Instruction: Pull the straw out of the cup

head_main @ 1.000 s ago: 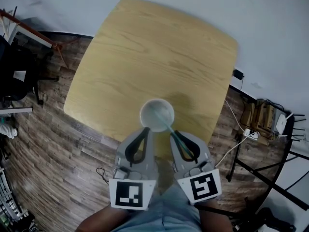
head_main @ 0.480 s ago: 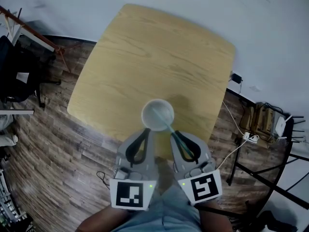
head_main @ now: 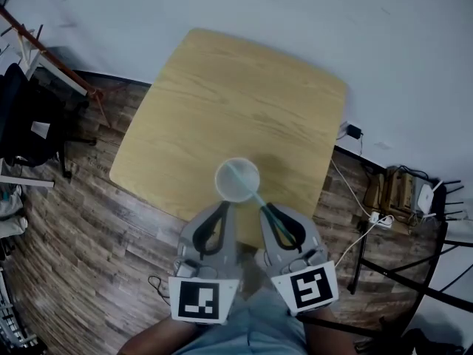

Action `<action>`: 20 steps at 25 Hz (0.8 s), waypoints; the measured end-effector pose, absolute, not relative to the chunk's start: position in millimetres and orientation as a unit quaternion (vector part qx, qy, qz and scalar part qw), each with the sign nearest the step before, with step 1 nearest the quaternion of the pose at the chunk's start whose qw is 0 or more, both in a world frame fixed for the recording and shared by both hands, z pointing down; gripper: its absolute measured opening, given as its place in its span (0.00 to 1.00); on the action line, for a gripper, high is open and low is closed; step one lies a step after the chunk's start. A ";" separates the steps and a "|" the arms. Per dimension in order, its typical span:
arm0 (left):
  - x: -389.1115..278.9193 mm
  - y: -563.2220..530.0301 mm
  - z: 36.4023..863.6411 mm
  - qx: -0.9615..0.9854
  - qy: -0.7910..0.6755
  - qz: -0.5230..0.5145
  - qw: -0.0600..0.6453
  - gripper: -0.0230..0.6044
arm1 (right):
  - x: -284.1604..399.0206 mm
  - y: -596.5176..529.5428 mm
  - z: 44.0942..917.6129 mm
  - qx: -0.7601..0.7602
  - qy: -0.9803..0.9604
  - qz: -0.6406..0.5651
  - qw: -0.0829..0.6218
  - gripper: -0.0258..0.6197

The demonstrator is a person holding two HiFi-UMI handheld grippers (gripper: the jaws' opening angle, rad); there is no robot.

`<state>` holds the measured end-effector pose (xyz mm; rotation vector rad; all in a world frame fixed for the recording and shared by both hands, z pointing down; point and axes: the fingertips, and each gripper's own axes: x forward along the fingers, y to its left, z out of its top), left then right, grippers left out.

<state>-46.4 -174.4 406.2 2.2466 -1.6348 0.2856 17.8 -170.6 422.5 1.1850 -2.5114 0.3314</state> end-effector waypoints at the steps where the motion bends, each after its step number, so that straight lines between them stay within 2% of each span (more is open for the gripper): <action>1: -44.8 -173.0 402.7 0.793 -0.576 0.098 0.169 0.07 | 18.7 -169.8 418.7 0.419 -0.885 0.113 0.168 0.10; 20: -33.7 -161.8 307.6 0.799 -0.598 0.031 0.055 0.07 | 31.9 -166.9 313.7 0.437 -0.897 0.002 0.064 0.10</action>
